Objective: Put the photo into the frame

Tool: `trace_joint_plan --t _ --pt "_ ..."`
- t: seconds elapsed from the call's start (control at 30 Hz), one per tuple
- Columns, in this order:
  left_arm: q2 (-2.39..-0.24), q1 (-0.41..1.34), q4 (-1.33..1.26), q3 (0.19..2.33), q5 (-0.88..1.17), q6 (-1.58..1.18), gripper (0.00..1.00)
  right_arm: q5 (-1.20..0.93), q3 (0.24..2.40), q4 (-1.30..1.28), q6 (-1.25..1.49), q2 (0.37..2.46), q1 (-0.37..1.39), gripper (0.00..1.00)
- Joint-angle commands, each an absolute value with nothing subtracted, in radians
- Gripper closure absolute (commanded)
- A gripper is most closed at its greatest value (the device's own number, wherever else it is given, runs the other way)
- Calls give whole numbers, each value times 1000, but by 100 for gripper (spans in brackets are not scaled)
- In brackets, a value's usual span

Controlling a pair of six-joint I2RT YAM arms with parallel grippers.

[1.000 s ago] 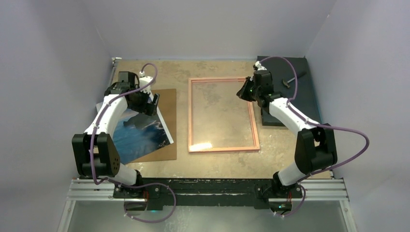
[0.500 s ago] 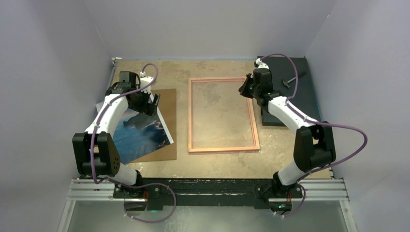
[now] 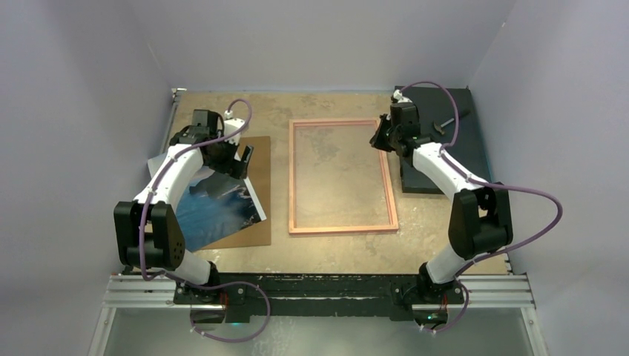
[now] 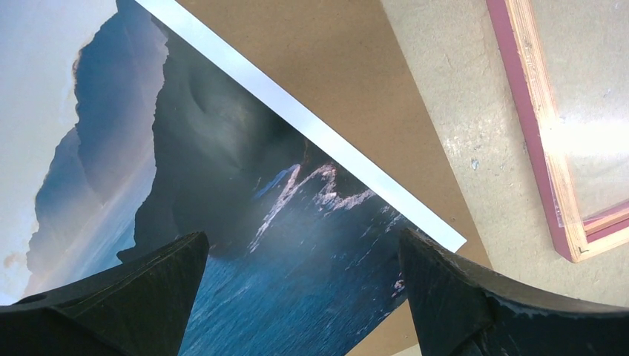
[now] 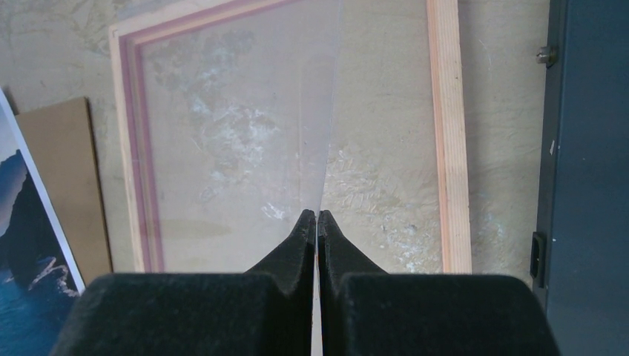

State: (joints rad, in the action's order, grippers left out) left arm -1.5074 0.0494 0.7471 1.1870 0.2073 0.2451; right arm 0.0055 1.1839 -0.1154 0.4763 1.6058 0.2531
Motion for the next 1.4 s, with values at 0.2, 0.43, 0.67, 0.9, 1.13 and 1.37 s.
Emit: trace_joint_plan --t 0.2,0.43,0.67,0.9,1.13,1.37 --pt "-1495 79 706 1172 175 225 3 -27 1226 -173 445 1604 218 100" --pt "-1509 106 699 1173 167 217 3 -50 1236 -169 445 1626 211 100" --pt "-1547 160 689 1188 167 208 2 -110 1243 -187 437 1635 169 100" --pt "-1634 242 635 1217 136 158 4 -188 1245 -182 430 1685 153 100" --pt "-1685 300 561 1198 128 155 6 -196 1239 -163 450 1690 150 100" --pt "-1730 334 433 1172 100 167 14 -154 1187 -133 491 1674 148 100"
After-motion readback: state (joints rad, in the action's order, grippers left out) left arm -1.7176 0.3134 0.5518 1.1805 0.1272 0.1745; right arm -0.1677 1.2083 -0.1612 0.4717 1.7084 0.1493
